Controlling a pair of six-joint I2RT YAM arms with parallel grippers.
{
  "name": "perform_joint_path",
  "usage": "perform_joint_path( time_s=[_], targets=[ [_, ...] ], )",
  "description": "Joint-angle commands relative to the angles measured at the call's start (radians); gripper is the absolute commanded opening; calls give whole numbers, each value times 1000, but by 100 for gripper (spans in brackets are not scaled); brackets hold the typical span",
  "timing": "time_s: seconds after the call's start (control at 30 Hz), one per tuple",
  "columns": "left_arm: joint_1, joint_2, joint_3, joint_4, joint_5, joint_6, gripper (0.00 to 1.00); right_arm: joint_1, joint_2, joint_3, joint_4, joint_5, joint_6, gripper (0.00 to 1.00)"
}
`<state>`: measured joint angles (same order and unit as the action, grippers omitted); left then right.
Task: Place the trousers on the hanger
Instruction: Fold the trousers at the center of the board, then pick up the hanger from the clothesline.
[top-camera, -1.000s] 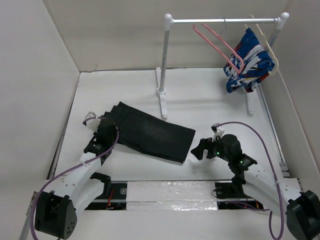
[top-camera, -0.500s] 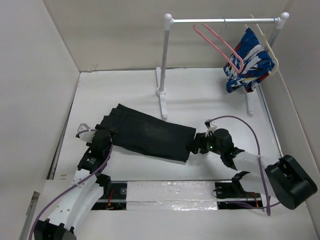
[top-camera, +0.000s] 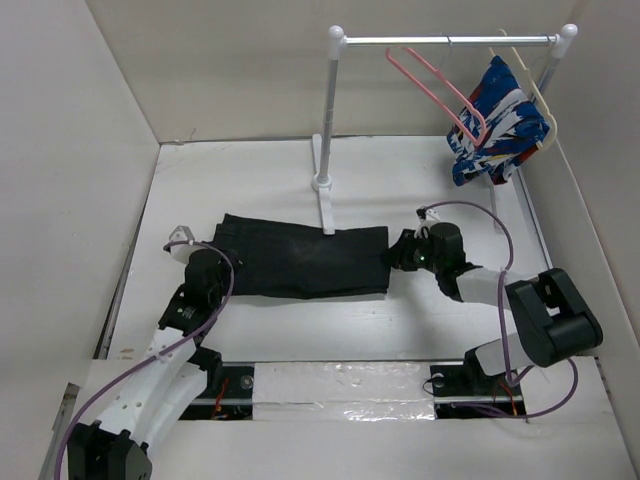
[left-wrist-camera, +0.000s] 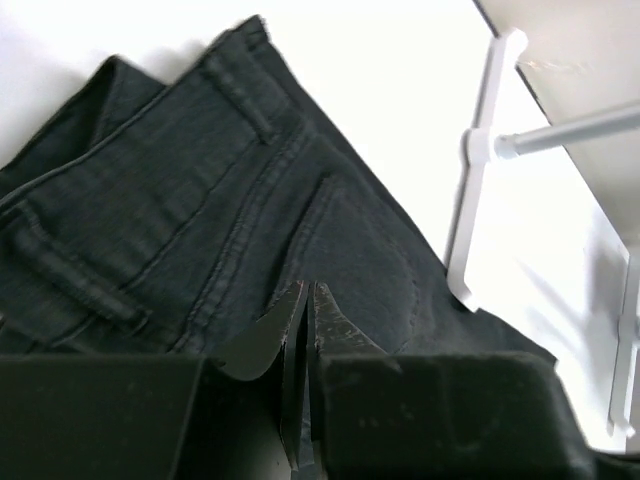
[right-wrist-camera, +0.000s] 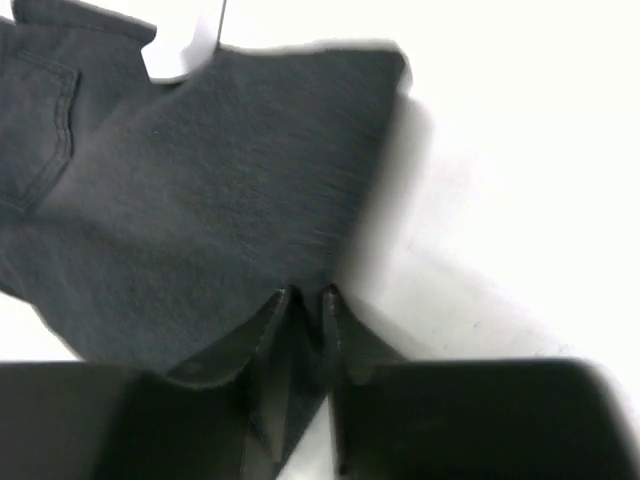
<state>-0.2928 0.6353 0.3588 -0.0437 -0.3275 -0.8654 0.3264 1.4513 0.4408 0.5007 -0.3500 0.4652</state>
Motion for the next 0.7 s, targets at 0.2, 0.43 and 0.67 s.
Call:
perform_joint_path(
  time_s=[0.2,0.43,0.67],
  targets=[
    [-2,16,20,286,218,149,0,-9,-336,67,-302,111,-201,80],
    [-17,220,60,574,491,218,0,-19,-595,393,-563,144,-393,5],
    [-356,343,137,670,398,400,0,-197,-380,853,-633,108,-436,0]
  ],
)
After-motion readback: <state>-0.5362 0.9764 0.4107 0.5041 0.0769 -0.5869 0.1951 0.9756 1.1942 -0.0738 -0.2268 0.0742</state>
